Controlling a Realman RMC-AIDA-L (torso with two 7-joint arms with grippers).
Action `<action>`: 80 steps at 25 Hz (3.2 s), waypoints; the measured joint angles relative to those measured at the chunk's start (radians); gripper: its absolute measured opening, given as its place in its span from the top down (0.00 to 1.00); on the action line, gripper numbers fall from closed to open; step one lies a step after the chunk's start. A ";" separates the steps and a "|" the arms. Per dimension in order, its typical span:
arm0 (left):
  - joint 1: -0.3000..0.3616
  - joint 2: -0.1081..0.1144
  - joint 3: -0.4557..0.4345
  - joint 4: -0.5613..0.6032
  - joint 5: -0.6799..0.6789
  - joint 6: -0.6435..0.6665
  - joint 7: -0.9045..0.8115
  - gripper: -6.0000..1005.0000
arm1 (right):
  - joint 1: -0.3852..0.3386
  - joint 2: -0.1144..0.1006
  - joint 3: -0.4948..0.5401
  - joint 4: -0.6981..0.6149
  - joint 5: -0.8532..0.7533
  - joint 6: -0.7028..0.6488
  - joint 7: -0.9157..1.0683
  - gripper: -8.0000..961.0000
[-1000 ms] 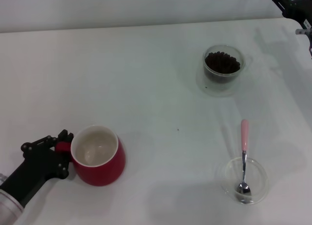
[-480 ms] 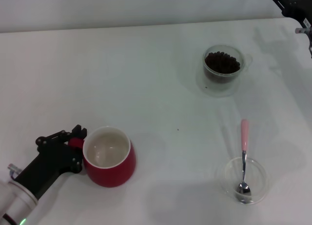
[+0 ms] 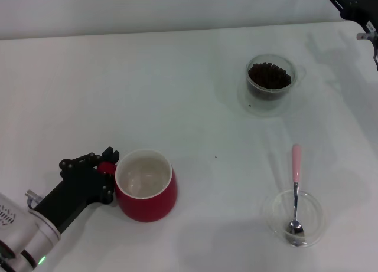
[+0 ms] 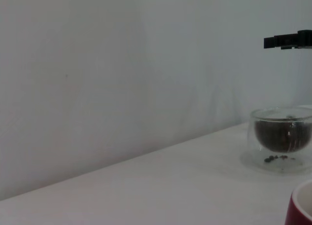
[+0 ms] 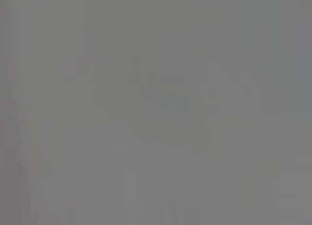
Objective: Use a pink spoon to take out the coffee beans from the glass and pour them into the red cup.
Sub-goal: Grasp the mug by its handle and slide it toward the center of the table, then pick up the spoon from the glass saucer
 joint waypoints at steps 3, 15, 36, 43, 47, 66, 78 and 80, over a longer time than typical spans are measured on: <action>-0.003 0.000 0.000 0.002 0.000 0.000 0.000 0.93 | -0.002 -0.001 0.000 0.000 0.000 0.000 0.000 0.11; -0.004 0.000 0.000 0.004 0.002 0.011 0.000 0.91 | -0.003 0.000 0.001 0.000 0.000 -0.001 -0.001 0.11; 0.028 0.003 -0.011 0.004 -0.008 0.053 -0.011 0.29 | -0.006 -0.003 -0.002 -0.021 0.000 0.007 -0.003 0.12; 0.040 0.003 -0.011 0.004 -0.009 0.056 -0.006 0.28 | -0.006 -0.004 -0.003 -0.022 0.000 0.005 -0.001 0.12; 0.043 0.003 -0.008 0.004 -0.009 0.055 -0.006 0.28 | -0.006 -0.004 -0.003 -0.023 0.000 0.003 -0.001 0.12; 0.114 0.007 0.000 0.004 0.003 0.069 0.000 0.28 | 0.001 0.001 -0.002 -0.023 -0.003 -0.001 -0.001 0.13; 0.202 0.009 -0.008 -0.014 -0.004 0.210 -0.008 0.28 | -0.002 0.001 0.007 -0.024 0.005 -0.005 0.003 0.13; 0.221 0.009 -0.011 -0.020 -0.025 0.239 -0.010 0.28 | -0.009 0.001 0.008 -0.025 0.006 -0.019 0.023 0.13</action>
